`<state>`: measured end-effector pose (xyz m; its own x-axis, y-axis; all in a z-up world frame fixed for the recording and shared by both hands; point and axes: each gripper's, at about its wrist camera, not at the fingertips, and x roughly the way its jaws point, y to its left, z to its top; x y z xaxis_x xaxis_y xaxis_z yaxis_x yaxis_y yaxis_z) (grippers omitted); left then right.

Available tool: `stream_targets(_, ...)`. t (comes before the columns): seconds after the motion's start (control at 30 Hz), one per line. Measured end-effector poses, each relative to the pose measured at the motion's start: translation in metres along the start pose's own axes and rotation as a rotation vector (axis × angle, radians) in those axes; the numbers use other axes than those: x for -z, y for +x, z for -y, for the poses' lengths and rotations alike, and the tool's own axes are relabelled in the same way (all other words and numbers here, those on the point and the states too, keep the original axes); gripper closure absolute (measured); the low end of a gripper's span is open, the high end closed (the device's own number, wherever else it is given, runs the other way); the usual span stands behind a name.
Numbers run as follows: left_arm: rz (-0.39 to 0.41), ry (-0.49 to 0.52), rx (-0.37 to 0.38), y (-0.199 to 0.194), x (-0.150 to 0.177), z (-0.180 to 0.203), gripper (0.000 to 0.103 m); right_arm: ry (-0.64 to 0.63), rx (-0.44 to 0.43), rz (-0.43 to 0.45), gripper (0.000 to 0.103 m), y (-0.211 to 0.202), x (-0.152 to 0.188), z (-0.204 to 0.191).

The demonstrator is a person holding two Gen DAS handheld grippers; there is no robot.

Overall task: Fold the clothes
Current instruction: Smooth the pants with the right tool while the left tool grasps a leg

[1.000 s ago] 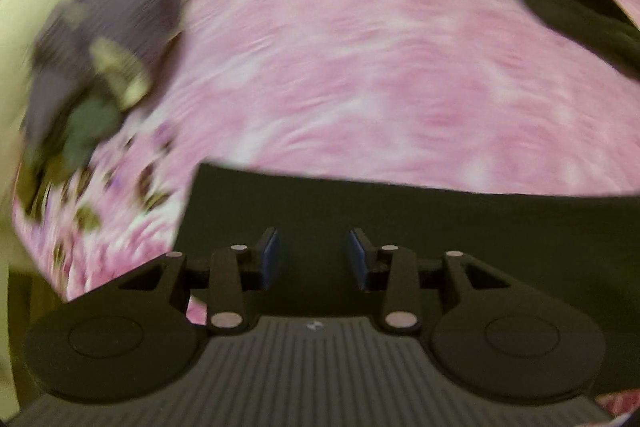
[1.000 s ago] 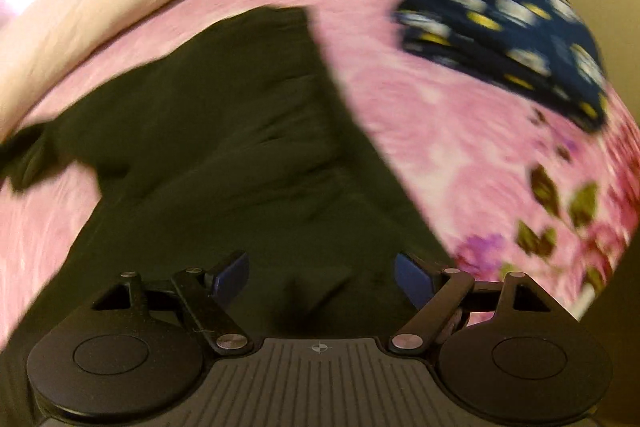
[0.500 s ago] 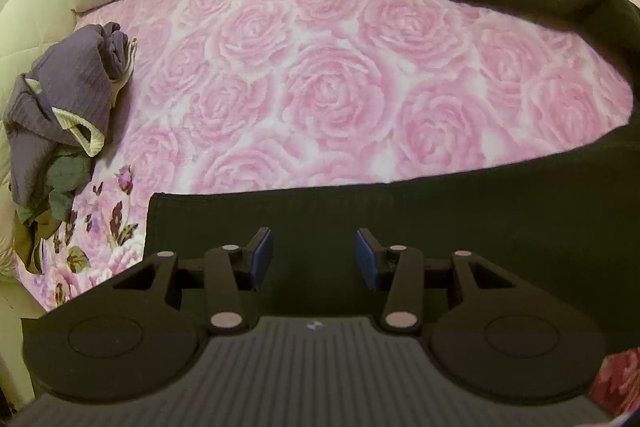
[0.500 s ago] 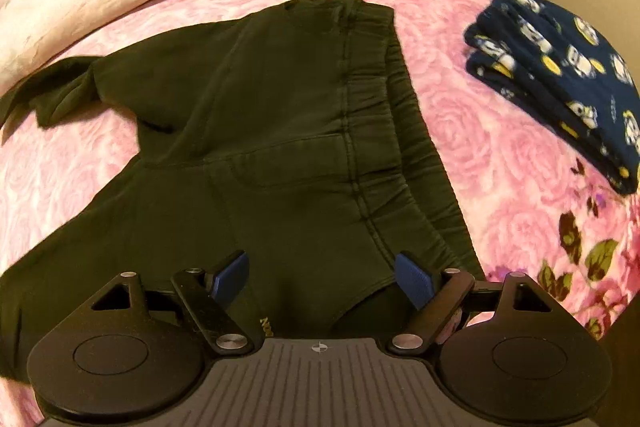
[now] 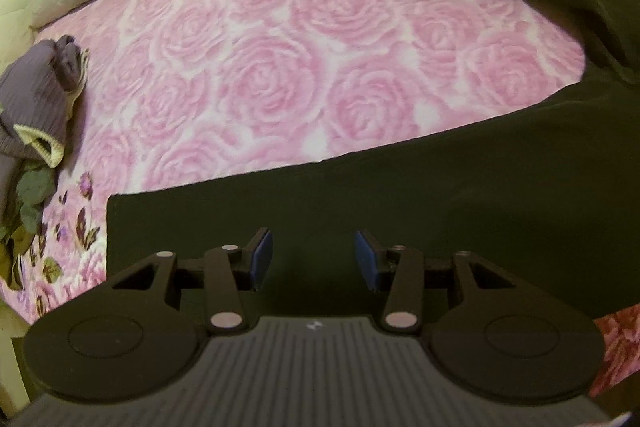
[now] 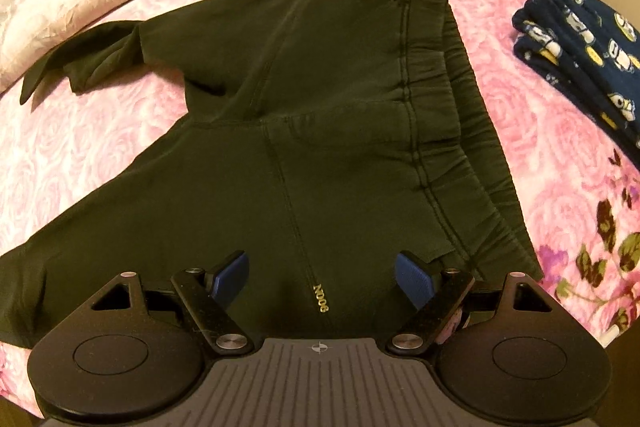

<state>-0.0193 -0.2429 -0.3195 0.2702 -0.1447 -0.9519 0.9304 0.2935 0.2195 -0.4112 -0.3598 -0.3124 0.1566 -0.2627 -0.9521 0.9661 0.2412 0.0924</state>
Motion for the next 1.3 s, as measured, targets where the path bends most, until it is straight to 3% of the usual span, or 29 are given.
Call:
stream_targets(0.37, 0.096, -0.051, 0.073, 0.019, -0.035, -0.018, 0.061, -0.028, 0.028, 0.096, 0.020, 0.008, -0.044, -0.003)
stream_targets(0.63, 0.225, -0.053, 0.065, 0.042, -0.095, -0.046, 0.061, -0.117, 0.025, 0.233, 0.020, 0.028, -0.108, -0.025)
stream_targets(0.8, 0.283, -0.054, 0.074, 0.067, -0.132, -0.053, 0.061, -0.105, 0.070, 0.228, 0.020, 0.052, -0.137, -0.027)
stream_targets(0.93, 0.339, -0.001, 0.042, 0.093, -0.160, -0.052, 0.059, -0.072, 0.118, 0.208, 0.020, 0.073, -0.155, -0.024)
stream_targets(1.27, 0.553, 0.362, -0.241, 0.163, -0.221, -0.034, 0.050, 0.146, 0.252, 0.126, 0.020, 0.110, -0.167, 0.028)
stream_targets(1.3, 0.555, 0.385, -0.241, 0.163, -0.222, -0.036, 0.050, 0.168, 0.254, 0.113, 0.020, 0.114, -0.166, 0.030)
